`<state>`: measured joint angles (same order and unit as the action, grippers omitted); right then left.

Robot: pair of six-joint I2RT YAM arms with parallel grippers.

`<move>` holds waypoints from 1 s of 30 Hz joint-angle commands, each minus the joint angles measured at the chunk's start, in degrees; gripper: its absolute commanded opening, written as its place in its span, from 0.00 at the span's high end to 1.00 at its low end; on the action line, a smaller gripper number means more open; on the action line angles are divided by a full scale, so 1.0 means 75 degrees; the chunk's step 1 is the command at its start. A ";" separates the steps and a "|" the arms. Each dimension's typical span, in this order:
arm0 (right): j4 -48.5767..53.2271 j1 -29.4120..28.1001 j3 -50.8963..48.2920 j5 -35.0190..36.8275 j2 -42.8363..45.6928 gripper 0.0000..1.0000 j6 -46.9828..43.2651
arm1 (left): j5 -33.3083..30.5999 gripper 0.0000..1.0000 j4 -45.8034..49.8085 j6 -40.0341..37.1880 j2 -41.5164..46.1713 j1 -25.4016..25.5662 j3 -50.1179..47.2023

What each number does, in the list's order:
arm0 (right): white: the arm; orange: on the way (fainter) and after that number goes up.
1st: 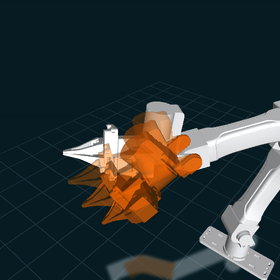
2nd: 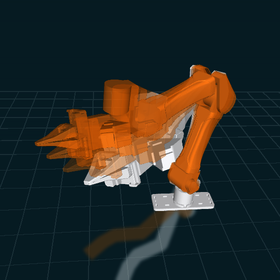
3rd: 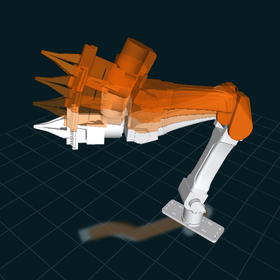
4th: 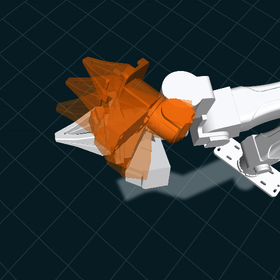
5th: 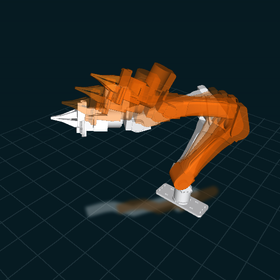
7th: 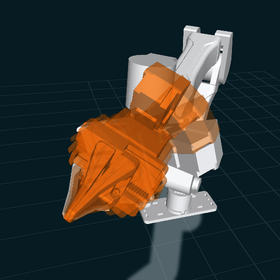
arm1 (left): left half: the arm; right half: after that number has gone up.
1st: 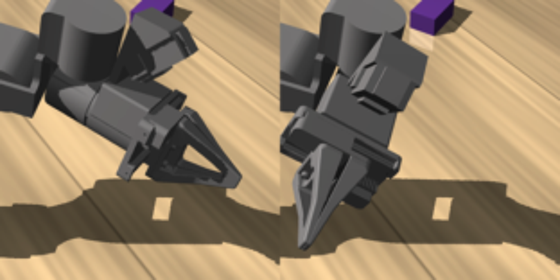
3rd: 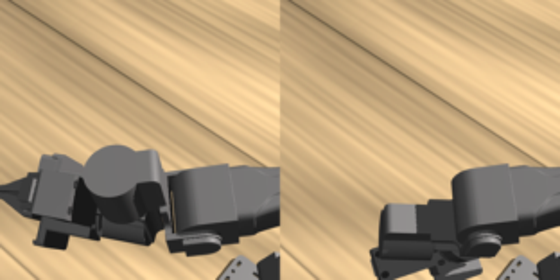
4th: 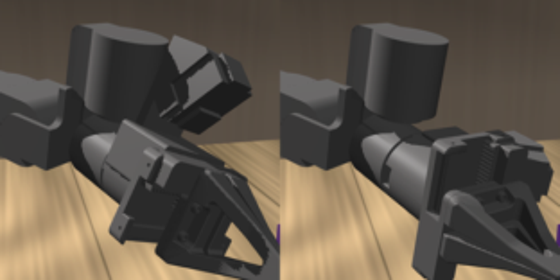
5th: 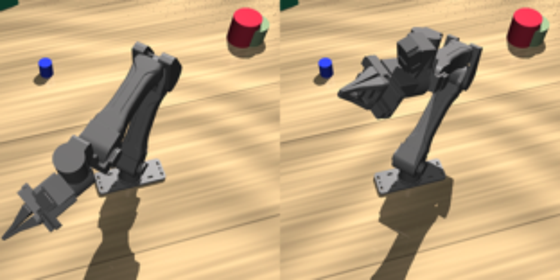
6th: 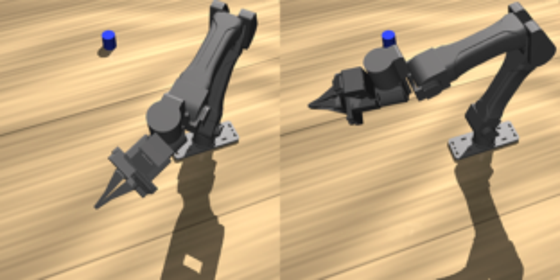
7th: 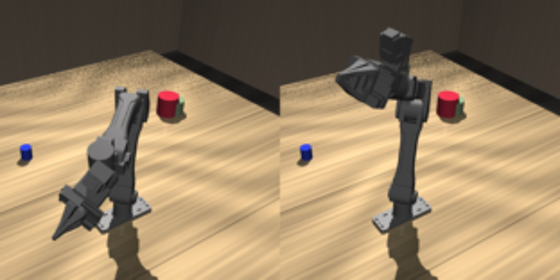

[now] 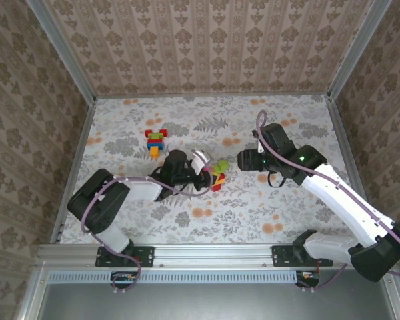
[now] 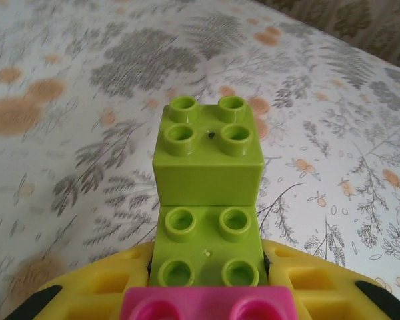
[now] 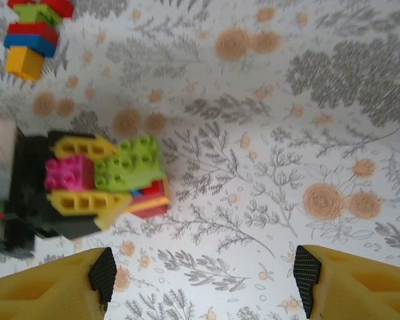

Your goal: Assemble a carrot with lego

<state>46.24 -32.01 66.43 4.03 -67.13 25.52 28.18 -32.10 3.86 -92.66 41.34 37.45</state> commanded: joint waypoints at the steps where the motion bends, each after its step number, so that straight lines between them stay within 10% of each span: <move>1: -0.0417 0.0049 -0.0396 -0.0422 0.0042 0.27 -0.0209 | -0.0662 0.74 0.2932 0.0733 0.0327 -0.0199 0.0429; 14: -0.0974 0.0334 -0.1313 -0.0871 0.0507 0.26 -0.0650 | -0.0244 0.71 0.6286 0.0896 0.1088 -0.1300 0.2365; 30: -0.1569 0.0506 -0.1928 -0.1542 0.0436 0.27 -0.0772 | 0.0145 0.68 0.9581 0.0516 -0.2001 -0.2616 0.6777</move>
<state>36.21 -28.58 53.06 -5.45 -63.75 20.69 28.36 31.70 8.58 -105.12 23.20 82.87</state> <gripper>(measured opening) 0.735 0.347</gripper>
